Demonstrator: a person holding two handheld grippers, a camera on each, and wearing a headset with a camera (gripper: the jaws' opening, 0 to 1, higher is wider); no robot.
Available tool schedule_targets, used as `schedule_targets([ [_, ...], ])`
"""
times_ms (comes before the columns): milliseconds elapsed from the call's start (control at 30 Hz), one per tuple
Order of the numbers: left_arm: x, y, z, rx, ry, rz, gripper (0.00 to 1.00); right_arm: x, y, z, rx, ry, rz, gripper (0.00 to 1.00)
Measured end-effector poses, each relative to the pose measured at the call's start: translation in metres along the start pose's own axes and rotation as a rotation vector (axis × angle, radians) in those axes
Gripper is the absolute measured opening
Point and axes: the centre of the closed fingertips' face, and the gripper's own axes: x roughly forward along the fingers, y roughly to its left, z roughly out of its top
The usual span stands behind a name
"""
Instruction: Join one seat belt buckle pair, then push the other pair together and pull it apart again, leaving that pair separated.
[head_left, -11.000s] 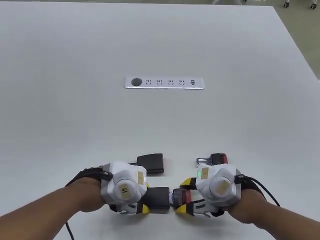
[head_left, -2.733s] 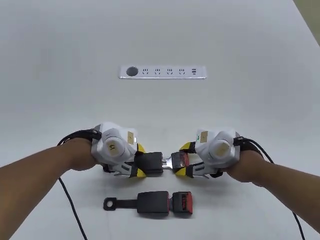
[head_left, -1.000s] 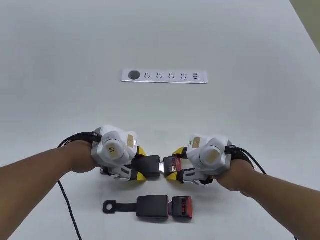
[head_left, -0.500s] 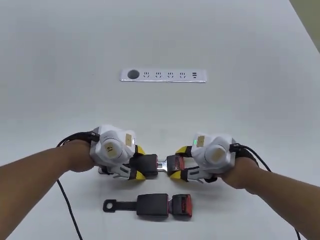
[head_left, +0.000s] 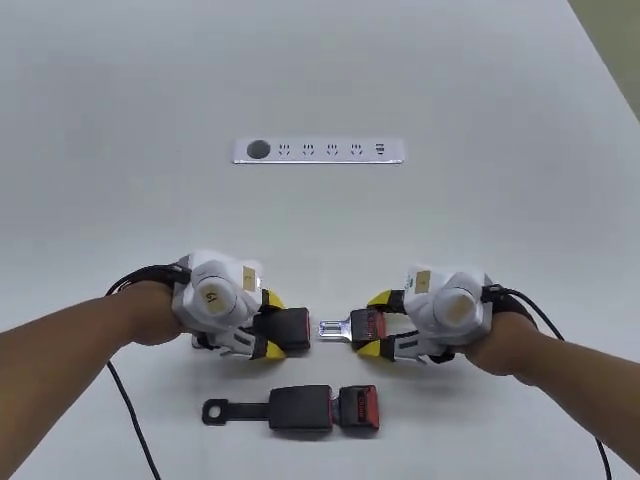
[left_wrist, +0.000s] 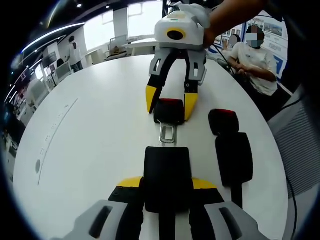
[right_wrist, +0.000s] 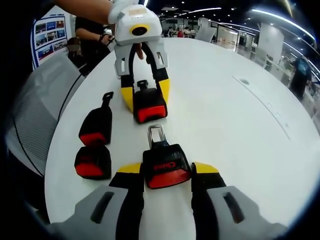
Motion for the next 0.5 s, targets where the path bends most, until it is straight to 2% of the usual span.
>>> schedule_targets([
  [233, -0.001, 0.001, 0.0, -0.001, 0.003, -0.001, 0.35, -0.01, -0.006, -0.014, 0.003, 0.003, -0.005, 0.35],
  [333, -0.001, 0.001, 0.0, 0.0, 0.004, -0.001, 0.35, -0.019, -0.01, -0.023, 0.006, 0.007, -0.01, 0.35],
  [500, -0.001, 0.0, 0.001, 0.0, 0.005, -0.002, 0.35, -0.023, -0.009, -0.032, 0.007, 0.009, -0.015, 0.35],
])
